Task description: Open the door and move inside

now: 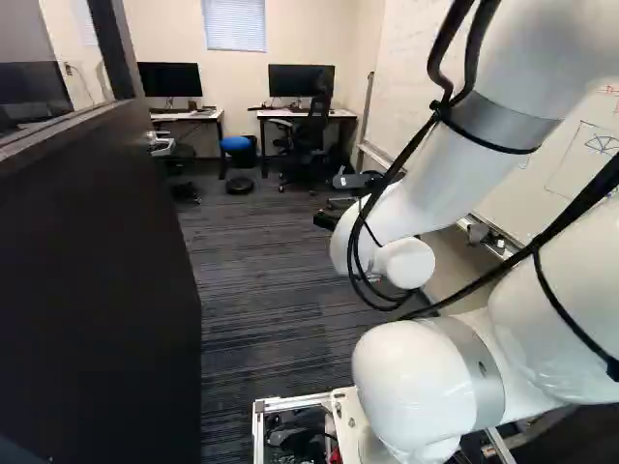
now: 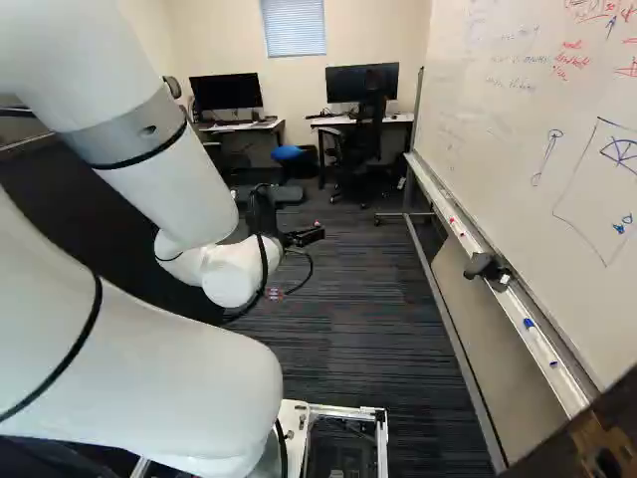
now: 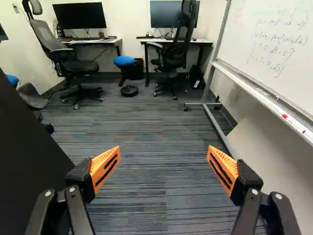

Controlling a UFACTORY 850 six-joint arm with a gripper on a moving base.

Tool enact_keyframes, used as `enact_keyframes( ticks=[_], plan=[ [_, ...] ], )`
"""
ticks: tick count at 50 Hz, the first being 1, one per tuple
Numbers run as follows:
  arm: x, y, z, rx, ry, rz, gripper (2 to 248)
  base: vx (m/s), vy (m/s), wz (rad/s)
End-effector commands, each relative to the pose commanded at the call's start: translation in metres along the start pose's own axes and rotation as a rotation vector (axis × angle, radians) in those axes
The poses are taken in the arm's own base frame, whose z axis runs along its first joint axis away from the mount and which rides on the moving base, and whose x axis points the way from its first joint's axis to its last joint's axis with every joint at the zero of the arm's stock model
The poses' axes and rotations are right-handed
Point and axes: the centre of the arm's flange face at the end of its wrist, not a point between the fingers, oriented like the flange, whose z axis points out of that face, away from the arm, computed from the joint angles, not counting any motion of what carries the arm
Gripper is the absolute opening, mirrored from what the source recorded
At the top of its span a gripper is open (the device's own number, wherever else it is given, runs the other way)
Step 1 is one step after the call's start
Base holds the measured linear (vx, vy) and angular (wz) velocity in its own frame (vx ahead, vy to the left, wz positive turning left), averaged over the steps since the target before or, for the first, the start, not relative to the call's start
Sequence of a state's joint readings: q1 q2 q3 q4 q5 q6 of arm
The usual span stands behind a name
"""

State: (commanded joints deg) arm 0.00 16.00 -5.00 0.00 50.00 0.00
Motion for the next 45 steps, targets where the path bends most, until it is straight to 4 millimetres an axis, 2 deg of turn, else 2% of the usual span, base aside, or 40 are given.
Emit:
enact_keyframes(
  ticks=[45],
  plan=[
    [0.0, 0.0, 0.0, 0.0, 0.0, 0.0, 247, 0.265, 0.003, -0.008]
  ],
)
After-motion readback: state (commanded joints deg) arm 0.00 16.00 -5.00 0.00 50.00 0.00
